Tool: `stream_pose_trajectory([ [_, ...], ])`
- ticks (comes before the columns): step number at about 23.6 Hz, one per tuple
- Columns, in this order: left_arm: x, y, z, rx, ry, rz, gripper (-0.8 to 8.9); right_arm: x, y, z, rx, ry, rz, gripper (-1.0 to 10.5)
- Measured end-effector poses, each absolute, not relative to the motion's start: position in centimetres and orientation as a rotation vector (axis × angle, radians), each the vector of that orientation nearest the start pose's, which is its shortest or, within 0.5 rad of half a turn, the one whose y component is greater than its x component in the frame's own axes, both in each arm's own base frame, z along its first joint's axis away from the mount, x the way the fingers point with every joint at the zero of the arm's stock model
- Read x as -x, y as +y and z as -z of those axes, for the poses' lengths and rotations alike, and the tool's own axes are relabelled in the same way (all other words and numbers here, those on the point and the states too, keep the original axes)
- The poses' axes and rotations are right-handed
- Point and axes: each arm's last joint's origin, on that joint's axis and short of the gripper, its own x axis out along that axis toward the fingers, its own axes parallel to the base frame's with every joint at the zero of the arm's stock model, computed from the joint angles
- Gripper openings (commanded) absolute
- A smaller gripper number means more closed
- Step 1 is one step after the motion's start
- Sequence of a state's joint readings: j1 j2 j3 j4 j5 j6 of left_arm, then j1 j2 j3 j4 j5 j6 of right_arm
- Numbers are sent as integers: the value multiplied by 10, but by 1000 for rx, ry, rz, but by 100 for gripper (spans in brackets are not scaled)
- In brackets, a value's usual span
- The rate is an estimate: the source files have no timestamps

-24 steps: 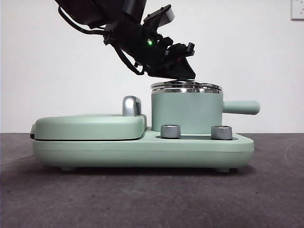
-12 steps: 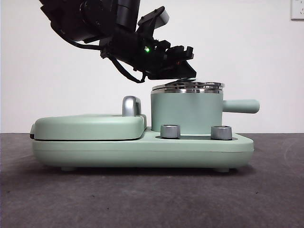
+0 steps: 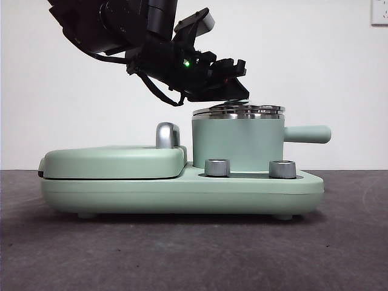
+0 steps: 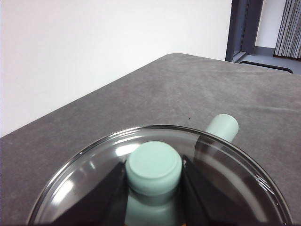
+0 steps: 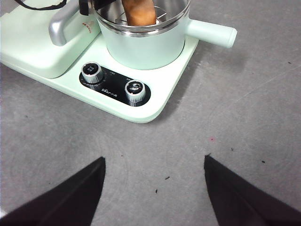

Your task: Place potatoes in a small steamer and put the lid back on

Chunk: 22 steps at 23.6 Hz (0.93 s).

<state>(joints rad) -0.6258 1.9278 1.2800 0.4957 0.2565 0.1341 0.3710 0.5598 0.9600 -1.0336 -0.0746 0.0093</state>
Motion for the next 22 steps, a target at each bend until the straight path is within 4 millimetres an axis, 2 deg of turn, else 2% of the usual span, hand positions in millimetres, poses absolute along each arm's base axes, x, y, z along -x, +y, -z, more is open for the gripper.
stream_pose_trajectory([
  [13,-356,-266,-249,-191,166,891,14,-70,30,-337,85,634,-427,330],
  [22,-356,-267,-249,-206,164,893,14,-70,30,-337,87,642,-427,330],
])
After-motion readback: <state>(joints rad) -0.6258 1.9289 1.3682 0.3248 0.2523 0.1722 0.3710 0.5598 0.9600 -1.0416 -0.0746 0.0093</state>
